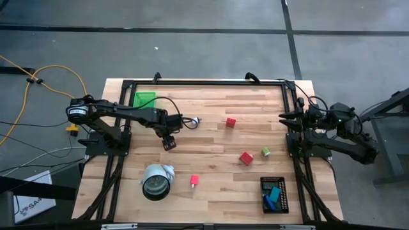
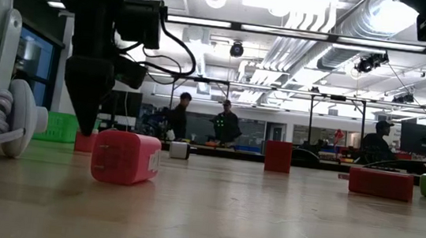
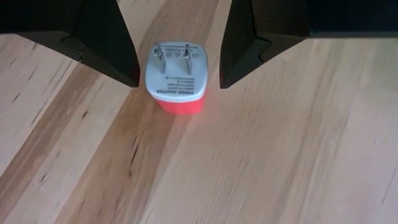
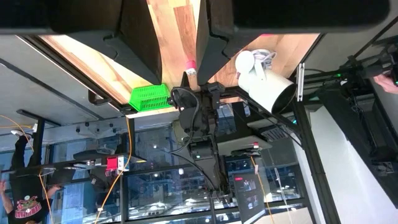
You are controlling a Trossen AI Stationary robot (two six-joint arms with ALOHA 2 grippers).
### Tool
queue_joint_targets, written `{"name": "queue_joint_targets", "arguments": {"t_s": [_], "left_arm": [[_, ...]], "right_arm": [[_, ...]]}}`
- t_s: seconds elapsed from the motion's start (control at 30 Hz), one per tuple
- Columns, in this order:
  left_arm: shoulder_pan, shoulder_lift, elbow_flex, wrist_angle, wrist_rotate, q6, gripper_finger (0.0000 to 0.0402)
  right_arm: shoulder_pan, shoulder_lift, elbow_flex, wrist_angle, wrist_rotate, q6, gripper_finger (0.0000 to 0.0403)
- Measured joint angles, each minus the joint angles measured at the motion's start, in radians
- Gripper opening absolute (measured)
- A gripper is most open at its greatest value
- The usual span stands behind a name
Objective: Pick & Place Office items
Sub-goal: Put the pink white charger adapter into the green bin
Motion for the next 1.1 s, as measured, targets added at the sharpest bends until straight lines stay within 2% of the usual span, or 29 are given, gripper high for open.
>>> {"name": "queue_joint_targets", "arguments": {"t_s": [0.3, 0.77, 1.1], "left_arm": [[-0.003, 0.0, 0.0, 0.0, 0.0, 0.0, 0.0212], [-0.003, 0.0, 0.0, 0.0, 0.0, -0.001, 0.0155], [-0.003, 0.0, 0.0, 0.0, 0.0, -0.004, 0.0145]], "right_arm": [[0.0, 0.0, 0.0, 0.0, 0.0, 0.0, 0.0087], [0.0, 0.0, 0.0, 0.0, 0.0, 0.0, 0.0087], [0.0, 0.0, 0.0, 0.0, 0.0, 0.0, 0.0087]]}}
